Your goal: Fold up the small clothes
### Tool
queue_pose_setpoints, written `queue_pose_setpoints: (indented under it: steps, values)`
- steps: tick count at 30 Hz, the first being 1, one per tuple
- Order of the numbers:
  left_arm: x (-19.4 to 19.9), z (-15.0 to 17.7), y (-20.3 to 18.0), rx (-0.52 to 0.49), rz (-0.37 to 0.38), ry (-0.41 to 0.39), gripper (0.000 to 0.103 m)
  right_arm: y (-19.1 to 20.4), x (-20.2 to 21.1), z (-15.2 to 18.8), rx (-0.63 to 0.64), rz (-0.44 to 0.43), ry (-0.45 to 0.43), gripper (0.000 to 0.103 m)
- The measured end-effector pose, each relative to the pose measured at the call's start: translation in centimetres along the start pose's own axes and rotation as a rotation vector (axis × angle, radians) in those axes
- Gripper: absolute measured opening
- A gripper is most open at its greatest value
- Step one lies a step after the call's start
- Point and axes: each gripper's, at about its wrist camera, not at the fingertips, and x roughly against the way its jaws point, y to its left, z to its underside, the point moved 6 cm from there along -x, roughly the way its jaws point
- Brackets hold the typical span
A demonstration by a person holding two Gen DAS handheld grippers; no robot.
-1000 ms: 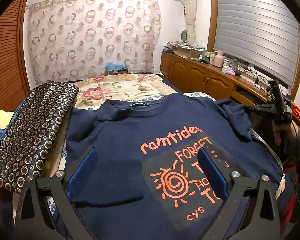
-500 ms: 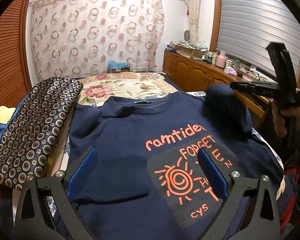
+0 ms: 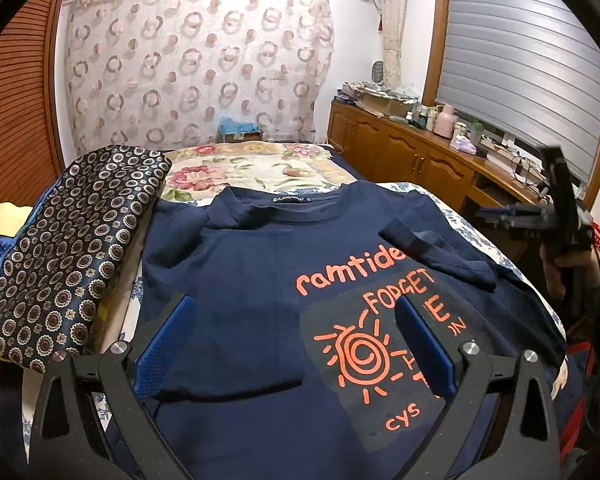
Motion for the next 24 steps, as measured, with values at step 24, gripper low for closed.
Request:
queue_pose_setpoints:
  steps: [24]
  values:
    - [-0.9,0.7,-1.0,-0.018,0.014,0.024,0.101,1.0,0.0,5.2,-0.068,-0.074,0.111,0.043]
